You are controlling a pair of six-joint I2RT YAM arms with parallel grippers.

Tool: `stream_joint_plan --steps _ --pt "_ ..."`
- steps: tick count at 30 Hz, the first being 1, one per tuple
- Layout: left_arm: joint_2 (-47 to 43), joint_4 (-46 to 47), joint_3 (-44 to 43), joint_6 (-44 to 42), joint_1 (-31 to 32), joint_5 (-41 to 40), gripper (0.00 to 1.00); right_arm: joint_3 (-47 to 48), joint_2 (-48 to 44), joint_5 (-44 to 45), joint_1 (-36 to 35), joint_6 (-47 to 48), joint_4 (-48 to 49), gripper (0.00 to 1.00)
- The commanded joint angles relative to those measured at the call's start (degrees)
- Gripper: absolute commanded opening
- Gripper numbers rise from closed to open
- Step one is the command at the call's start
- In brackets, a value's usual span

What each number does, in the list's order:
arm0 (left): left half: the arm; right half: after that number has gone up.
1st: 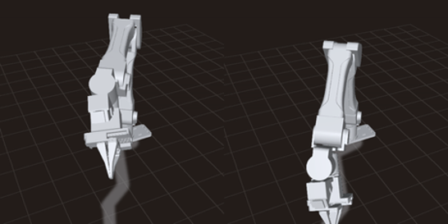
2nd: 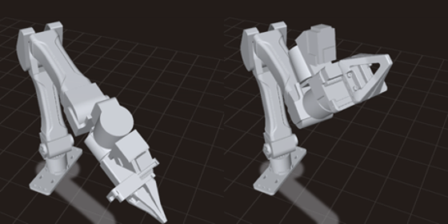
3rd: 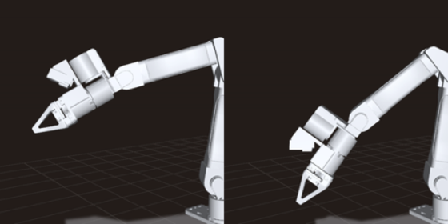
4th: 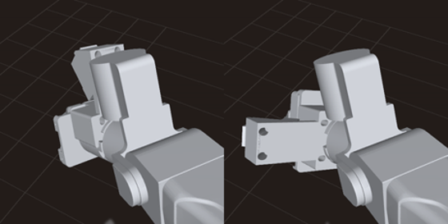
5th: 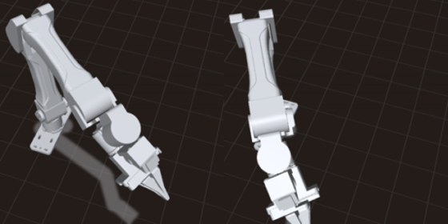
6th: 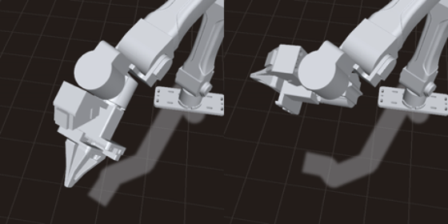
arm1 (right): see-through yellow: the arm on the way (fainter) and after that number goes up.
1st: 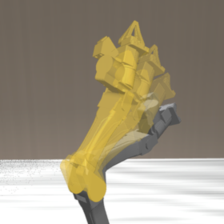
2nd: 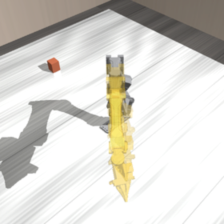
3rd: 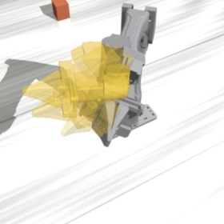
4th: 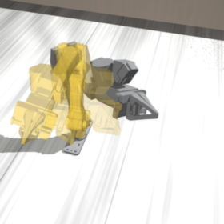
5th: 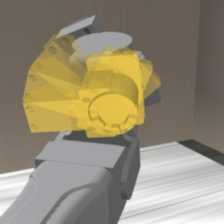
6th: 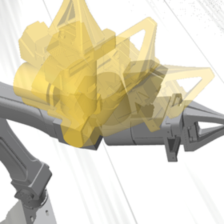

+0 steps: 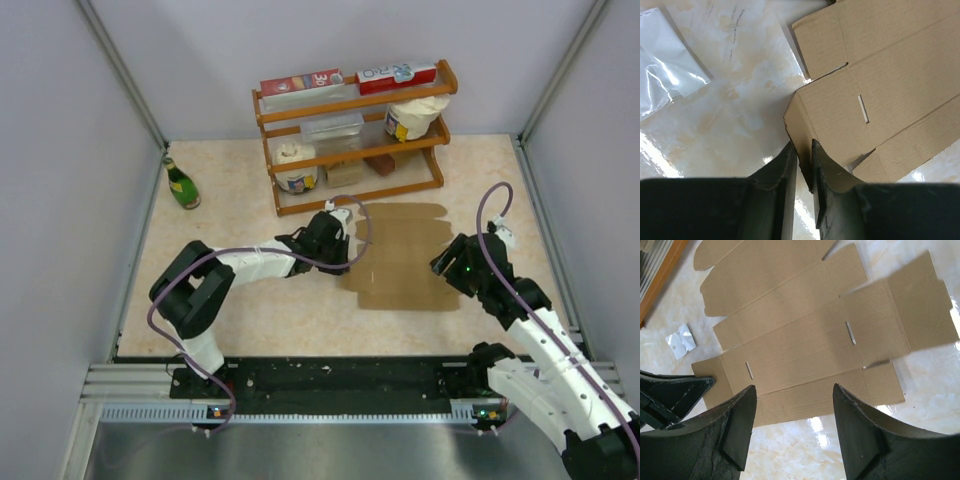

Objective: Fold the paper box

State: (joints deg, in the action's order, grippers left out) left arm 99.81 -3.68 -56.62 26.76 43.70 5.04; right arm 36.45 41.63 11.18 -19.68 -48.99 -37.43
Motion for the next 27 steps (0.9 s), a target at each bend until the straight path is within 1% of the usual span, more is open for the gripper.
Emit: stream_joint_plan --steps 1,5,6,12,14,20,23,27 --pt "0.74 -0.53 -3.14 -1.98 0.51 0.06 0.19 2.14 -1.02 0.16 0.87 1.44 0.69 0.62" --pt "0.12 -2.29 -4.55 -4.34 0.59 -0.11 0.02 3.19 -1.63 0.60 1.14 2.58 0.52 0.62" --pt "-0.14 -2.90 -5.16 -5.48 0.59 -0.29 0.00 3.45 -1.81 0.68 1.31 2.85 0.34 0.62" --pt "0.47 -12.12 -14.55 -17.16 0.59 -3.98 0.00 5.65 -2.16 1.65 1.40 5.04 -0.80 0.62" --pt "1.35 -14.32 -17.98 -21.73 0.59 -6.25 0.00 6.09 -2.43 1.74 1.40 5.75 -0.98 0.62" --pt "5.65 -20.57 -29.14 -34.84 0.68 -8.99 0.00 7.14 -3.22 1.83 1.40 7.94 -1.77 0.62" --pt "7.94 -22.07 -32.40 -41.33 0.59 -8.73 0.00 7.67 -4.18 2.35 1.40 8.65 -2.38 0.62" --pt "11.36 -25.83 -36.70 -50.03 0.59 -5.66 0.00 8.29 -5.15 2.79 1.40 9.62 -3.08 0.62"
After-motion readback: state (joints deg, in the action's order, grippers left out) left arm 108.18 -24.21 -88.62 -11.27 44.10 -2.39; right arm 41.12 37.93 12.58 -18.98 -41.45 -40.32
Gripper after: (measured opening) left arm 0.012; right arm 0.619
